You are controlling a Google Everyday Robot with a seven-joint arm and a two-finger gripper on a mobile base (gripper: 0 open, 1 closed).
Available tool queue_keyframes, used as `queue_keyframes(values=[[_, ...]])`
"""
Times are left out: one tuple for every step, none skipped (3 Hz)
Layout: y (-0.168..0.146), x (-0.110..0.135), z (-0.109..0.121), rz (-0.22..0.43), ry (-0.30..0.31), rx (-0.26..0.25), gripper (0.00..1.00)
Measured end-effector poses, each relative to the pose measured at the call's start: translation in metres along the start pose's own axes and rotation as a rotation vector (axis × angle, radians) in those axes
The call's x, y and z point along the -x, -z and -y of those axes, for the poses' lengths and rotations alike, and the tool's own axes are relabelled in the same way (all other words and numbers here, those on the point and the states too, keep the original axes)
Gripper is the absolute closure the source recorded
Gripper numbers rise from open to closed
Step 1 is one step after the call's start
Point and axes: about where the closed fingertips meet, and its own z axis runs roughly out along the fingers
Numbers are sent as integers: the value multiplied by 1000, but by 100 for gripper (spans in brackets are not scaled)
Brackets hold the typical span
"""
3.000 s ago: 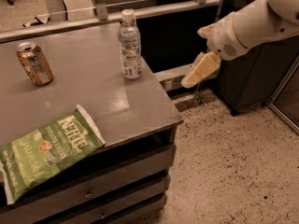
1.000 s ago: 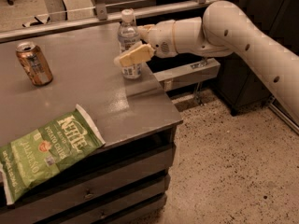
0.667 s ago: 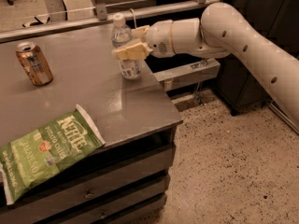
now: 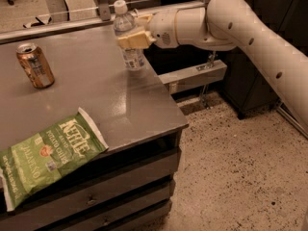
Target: Move blue plastic bottle near orange can
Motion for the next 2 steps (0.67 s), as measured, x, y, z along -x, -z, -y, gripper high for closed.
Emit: queue_keyframes(values=[[-1, 3, 1, 4, 3, 0, 100], [-1, 3, 1, 4, 3, 0, 100]])
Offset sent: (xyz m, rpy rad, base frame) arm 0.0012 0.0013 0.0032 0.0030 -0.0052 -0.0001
